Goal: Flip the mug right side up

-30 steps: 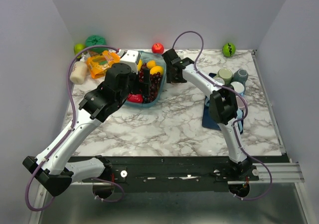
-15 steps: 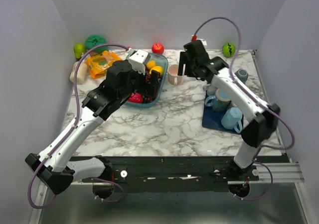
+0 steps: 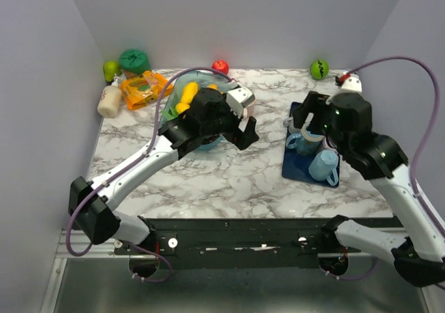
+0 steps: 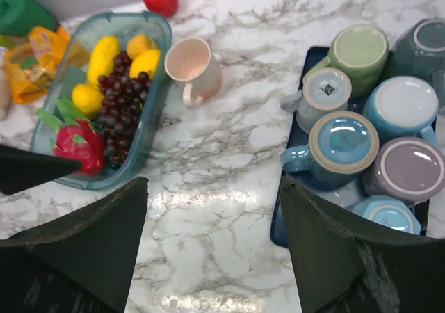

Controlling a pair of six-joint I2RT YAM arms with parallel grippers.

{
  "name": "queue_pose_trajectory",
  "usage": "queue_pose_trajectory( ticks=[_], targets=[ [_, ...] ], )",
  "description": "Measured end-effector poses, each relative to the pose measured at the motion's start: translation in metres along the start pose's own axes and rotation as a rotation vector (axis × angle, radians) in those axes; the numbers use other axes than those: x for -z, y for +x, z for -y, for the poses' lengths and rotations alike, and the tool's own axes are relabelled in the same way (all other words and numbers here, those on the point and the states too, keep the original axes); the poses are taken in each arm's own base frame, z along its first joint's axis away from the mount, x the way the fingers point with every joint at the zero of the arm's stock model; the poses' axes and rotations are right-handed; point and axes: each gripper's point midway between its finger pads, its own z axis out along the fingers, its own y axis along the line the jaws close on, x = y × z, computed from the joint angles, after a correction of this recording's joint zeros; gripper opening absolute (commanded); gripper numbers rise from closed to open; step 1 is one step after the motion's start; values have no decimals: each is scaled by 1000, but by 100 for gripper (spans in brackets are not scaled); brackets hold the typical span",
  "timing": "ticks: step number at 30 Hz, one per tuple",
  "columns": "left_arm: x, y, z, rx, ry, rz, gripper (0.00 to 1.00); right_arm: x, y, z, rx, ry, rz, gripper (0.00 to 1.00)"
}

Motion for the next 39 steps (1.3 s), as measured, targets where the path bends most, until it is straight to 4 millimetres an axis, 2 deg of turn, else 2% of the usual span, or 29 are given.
queue_pose_trajectory(
  ticks=[3,7,9,10,15,18,24,31,34,39],
  targets=[
    [-29,17,8,-25,41,-44,99,31,-7,9,-21,-57,71,84],
    [-81,43,20,-64,97,-124,99,66,-19,12,-45,-141,157,84],
    [-109,49,21,-79,115,-147,99,78,-25,13,-54,-170,188,84],
    [-125,53,22,-91,126,-166,99,81,-25,13,-56,-177,193,84],
    [-188,44,18,-141,141,-181,99,85,-18,16,-50,-180,168,84],
    [-210,45,13,-162,131,-199,99,90,-15,19,-60,-179,161,84],
    [-229,66,3,-187,120,-261,99,101,-11,26,-84,-179,161,84],
    [-244,108,-1,-174,130,-343,96,98,-1,31,-79,-148,123,84],
    [-252,120,0,-167,133,-357,90,96,1,33,-77,-135,111,84],
    [-262,126,7,-164,131,-348,75,96,4,36,-81,-119,99,84]
  ],
)
